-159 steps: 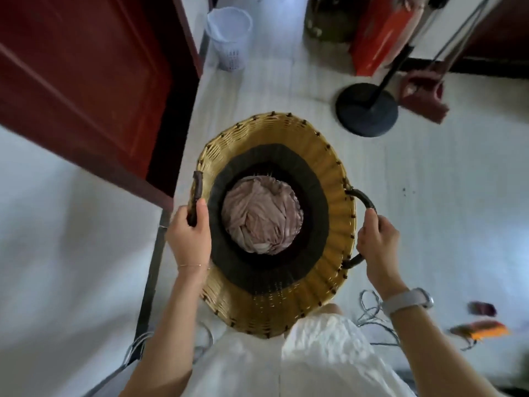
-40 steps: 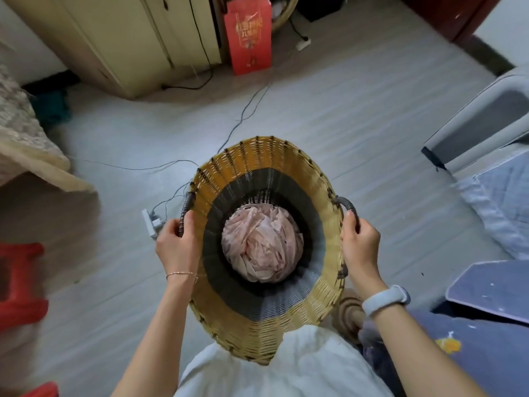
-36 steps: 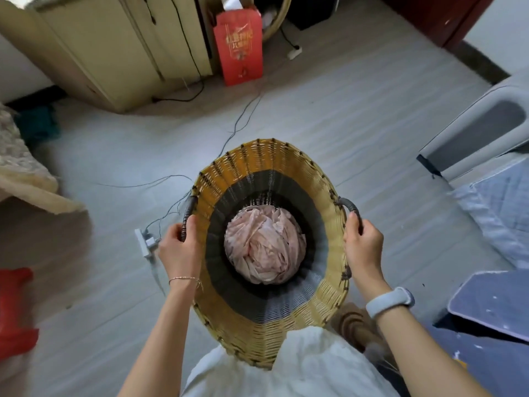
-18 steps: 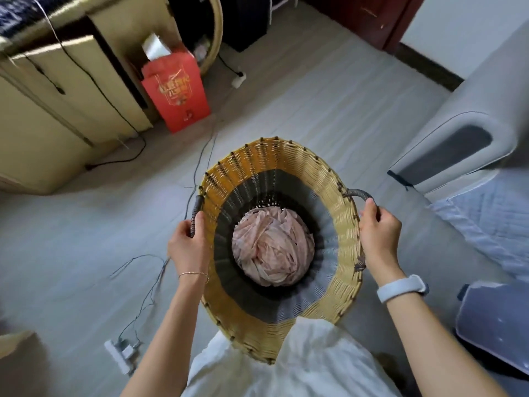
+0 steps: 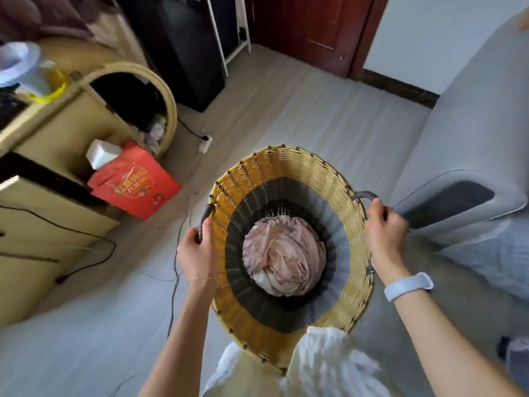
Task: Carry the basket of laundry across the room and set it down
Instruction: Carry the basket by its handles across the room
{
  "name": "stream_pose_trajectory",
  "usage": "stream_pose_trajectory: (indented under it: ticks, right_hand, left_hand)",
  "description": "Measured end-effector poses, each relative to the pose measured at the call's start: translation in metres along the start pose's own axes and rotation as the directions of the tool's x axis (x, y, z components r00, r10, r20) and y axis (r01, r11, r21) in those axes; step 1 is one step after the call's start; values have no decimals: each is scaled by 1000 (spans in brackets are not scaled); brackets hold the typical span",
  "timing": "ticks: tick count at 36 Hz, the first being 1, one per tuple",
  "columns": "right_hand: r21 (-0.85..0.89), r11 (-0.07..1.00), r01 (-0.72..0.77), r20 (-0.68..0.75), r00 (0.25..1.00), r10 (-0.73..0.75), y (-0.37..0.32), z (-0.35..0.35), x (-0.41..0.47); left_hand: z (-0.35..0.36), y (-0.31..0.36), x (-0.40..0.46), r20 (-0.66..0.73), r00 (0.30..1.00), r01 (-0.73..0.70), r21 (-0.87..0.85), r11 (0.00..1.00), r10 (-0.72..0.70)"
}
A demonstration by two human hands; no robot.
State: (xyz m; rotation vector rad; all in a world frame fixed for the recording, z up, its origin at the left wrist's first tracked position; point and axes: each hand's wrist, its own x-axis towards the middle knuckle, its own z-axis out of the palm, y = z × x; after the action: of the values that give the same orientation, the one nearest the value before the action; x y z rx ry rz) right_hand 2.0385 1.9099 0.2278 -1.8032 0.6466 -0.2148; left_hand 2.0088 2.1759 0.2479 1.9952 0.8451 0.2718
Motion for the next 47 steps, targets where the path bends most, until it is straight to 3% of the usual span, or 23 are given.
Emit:
stream_pose_trajectory:
  ticks: [14, 24, 30, 47]
  right_hand:
    - [40, 999, -16, -170, 985, 23, -95, 94, 257]
    - [85, 994, -73, -287, 953, 95, -147, 153, 393]
    - [137, 984, -117, -331, 931, 156, -160, 159, 471]
    - [53, 966, -254, -372, 892, 255, -181, 98, 728]
  left_hand:
    - [178, 157, 228, 128, 992, 5, -116, 993, 10]
    - [291, 254, 362, 220, 975, 2, -124, 992, 26]
    - [366, 315, 405, 279, 957, -55, -97, 994, 80]
    - [638, 472, 450, 432, 896, -133, 29, 991, 107]
